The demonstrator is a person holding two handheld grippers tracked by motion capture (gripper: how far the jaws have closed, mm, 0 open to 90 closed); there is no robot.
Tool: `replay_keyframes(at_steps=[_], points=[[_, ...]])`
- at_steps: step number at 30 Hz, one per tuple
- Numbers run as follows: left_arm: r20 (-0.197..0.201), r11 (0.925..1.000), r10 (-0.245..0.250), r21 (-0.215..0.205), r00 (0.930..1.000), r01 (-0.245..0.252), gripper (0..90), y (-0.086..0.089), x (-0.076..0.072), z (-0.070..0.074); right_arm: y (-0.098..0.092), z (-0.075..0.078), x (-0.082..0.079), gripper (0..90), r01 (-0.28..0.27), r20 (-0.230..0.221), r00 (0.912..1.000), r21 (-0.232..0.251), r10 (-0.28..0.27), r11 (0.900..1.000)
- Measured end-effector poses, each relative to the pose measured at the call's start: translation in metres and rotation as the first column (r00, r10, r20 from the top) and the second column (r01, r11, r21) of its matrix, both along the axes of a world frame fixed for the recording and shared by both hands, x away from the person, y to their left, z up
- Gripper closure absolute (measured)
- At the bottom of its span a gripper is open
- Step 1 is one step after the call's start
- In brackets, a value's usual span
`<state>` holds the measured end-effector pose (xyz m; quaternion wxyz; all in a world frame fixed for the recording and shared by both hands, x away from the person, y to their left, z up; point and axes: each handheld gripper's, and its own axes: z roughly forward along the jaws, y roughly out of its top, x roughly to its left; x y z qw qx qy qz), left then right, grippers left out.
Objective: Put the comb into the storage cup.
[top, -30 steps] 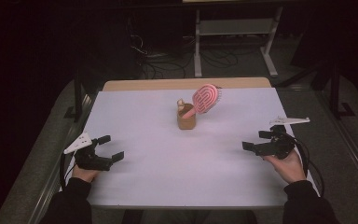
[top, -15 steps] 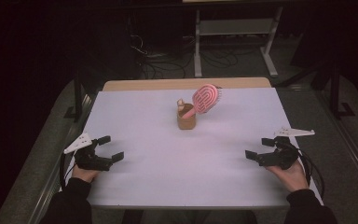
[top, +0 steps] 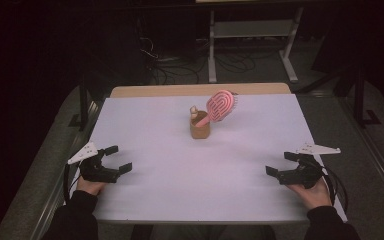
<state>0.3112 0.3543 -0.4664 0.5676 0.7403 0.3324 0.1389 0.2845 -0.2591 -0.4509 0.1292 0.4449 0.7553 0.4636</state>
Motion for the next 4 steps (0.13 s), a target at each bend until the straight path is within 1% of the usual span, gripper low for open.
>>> replay_keyframes(at_steps=[4], points=[[-0.003,1.0,-0.001,-0.001,1.0,0.001,0.0,-0.0006,-0.0004,0.0,0.0006,-0.001,-0.0013,0.0,-0.001,0.003,1.0,-0.006,0.001,1.0]])
